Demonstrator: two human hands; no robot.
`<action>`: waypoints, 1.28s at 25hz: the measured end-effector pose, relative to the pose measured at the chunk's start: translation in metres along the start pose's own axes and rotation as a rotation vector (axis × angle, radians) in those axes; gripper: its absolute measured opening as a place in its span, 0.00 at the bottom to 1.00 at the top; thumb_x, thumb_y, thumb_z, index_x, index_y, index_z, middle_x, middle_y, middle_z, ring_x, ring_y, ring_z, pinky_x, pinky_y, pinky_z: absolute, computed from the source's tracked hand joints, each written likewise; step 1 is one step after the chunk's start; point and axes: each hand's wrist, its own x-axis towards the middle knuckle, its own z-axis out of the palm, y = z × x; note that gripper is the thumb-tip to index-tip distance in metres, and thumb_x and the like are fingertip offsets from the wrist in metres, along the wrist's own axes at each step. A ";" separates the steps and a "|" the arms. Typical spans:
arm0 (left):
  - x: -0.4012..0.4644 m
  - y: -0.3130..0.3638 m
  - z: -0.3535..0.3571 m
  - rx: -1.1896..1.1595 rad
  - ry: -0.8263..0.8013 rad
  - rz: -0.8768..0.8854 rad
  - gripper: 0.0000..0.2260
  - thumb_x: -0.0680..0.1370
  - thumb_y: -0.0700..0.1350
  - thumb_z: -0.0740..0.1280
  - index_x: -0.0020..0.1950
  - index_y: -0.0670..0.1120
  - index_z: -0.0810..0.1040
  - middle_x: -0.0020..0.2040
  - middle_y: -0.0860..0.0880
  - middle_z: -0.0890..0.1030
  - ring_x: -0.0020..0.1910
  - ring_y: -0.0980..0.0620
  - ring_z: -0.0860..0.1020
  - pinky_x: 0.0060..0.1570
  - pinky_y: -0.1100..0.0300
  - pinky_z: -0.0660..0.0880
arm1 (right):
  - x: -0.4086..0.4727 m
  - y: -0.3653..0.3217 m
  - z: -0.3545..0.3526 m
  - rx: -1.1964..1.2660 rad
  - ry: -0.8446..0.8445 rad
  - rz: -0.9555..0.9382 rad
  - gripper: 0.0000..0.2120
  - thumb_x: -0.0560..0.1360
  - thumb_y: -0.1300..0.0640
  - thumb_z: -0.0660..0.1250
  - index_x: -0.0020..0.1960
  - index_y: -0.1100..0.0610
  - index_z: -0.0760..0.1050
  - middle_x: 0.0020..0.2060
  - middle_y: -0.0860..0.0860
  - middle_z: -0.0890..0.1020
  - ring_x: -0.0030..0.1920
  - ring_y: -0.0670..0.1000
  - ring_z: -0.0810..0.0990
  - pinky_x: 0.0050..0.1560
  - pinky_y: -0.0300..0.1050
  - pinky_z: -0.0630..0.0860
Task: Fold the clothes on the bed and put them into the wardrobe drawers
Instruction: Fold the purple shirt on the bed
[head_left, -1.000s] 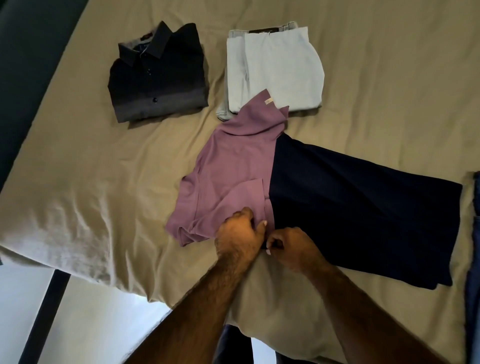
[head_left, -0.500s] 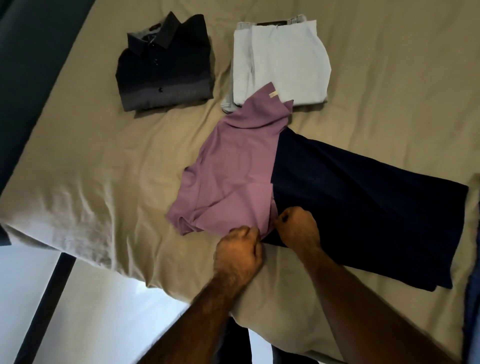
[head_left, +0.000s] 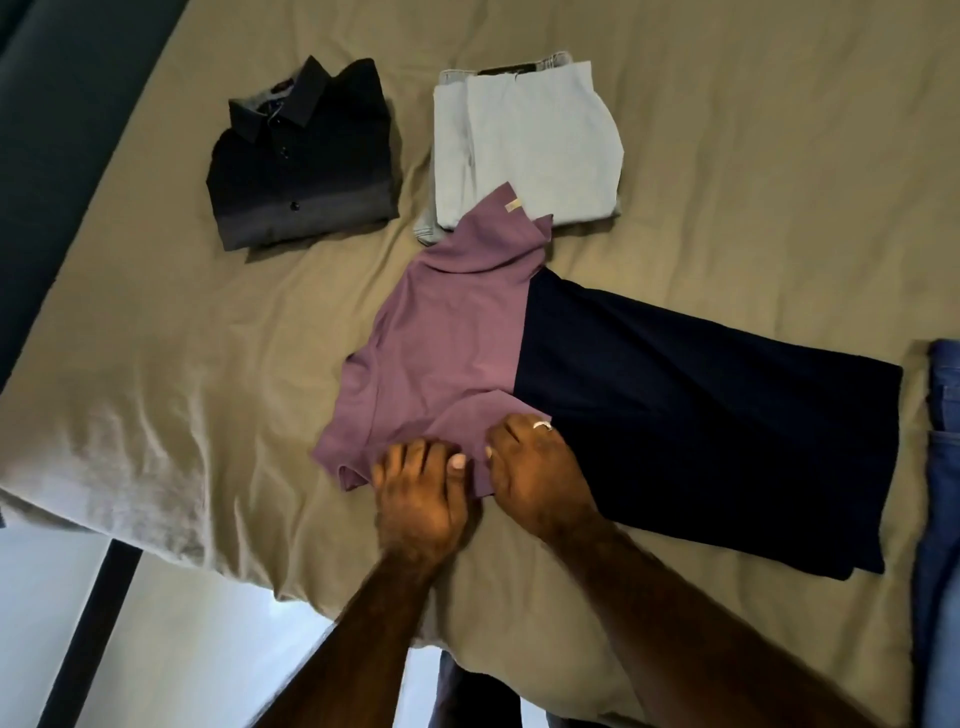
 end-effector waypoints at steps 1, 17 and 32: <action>-0.006 -0.011 0.001 -0.002 0.012 -0.047 0.15 0.85 0.49 0.59 0.47 0.44 0.81 0.46 0.41 0.82 0.45 0.38 0.78 0.47 0.46 0.72 | 0.001 0.005 0.003 -0.053 -0.061 0.068 0.18 0.81 0.50 0.58 0.54 0.58 0.84 0.51 0.58 0.85 0.51 0.61 0.83 0.56 0.58 0.81; 0.095 -0.010 -0.002 -0.022 -0.254 0.346 0.07 0.76 0.47 0.72 0.42 0.45 0.80 0.41 0.44 0.80 0.42 0.40 0.76 0.42 0.48 0.72 | 0.060 0.023 -0.030 0.092 0.050 0.818 0.11 0.82 0.47 0.63 0.52 0.54 0.77 0.51 0.53 0.80 0.47 0.59 0.82 0.46 0.54 0.81; 0.234 0.209 0.075 0.253 -0.517 0.479 0.15 0.81 0.50 0.68 0.67 0.49 0.78 0.64 0.46 0.79 0.63 0.41 0.74 0.61 0.45 0.70 | -0.013 0.286 -0.172 -0.221 0.123 0.824 0.09 0.77 0.63 0.67 0.56 0.61 0.80 0.55 0.60 0.77 0.47 0.65 0.81 0.41 0.52 0.77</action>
